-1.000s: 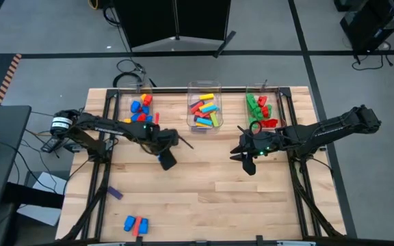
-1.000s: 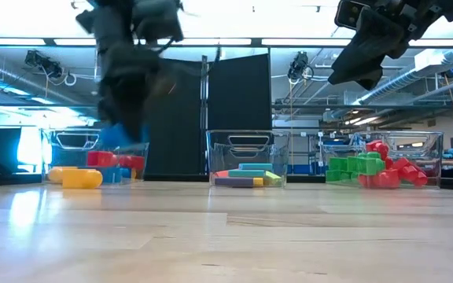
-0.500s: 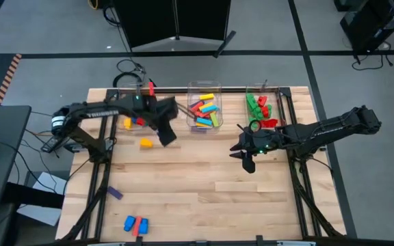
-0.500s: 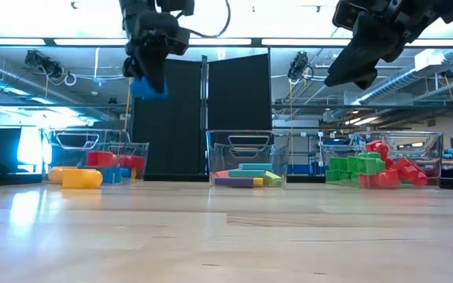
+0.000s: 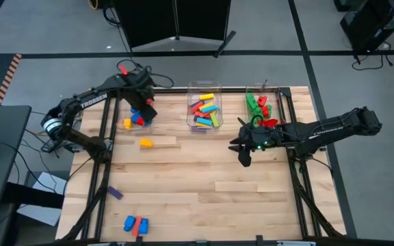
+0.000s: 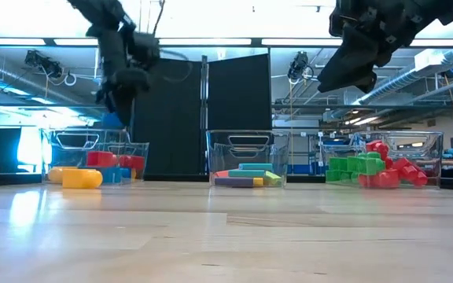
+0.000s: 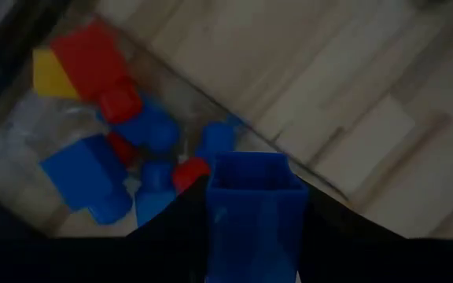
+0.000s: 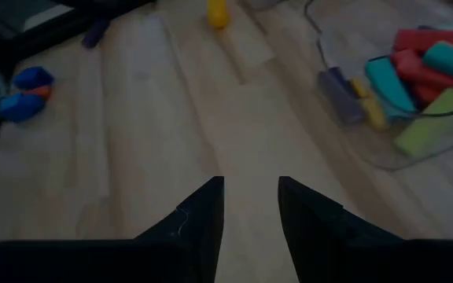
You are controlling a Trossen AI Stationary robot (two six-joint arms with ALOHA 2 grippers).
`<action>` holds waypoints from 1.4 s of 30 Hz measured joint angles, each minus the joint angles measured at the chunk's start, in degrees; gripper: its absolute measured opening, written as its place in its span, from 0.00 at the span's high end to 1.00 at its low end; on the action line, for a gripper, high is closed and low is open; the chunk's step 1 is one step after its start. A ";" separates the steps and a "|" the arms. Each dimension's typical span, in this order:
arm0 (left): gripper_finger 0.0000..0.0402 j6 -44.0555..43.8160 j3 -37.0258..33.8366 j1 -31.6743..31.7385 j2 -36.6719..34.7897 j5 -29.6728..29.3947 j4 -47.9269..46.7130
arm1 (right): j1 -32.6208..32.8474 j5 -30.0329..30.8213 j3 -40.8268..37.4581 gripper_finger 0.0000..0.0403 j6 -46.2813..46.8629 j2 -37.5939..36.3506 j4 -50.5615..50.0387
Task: Sort blocks by size
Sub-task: Put the blue 2 stud game piece into the right transparent bin, then put the purple block into the middle transparent bin
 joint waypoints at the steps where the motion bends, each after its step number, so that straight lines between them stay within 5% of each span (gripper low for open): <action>1: 0.66 -0.02 -1.35 1.60 -0.12 0.74 0.61 | 0.00 0.79 0.00 0.67 0.00 0.00 0.06; 8: 0.66 -3.07 -8.04 6.14 -0.15 0.96 4.44 | 0.00 5.84 0.00 0.67 1.90 -0.02 0.44; 14: 0.66 -3.21 -10.04 8.36 -0.18 -6.86 5.84 | 0.00 7.95 0.00 0.67 1.95 -0.02 0.49; 23: 0.64 -3.08 -13.52 12.77 1.05 -4.81 7.99 | -0.02 10.12 0.00 0.67 1.94 -0.02 3.07; 42: 0.33 -1.31 -11.23 12.68 1.08 -4.30 8.72 | -1.16 10.15 0.00 0.67 1.73 -0.02 3.06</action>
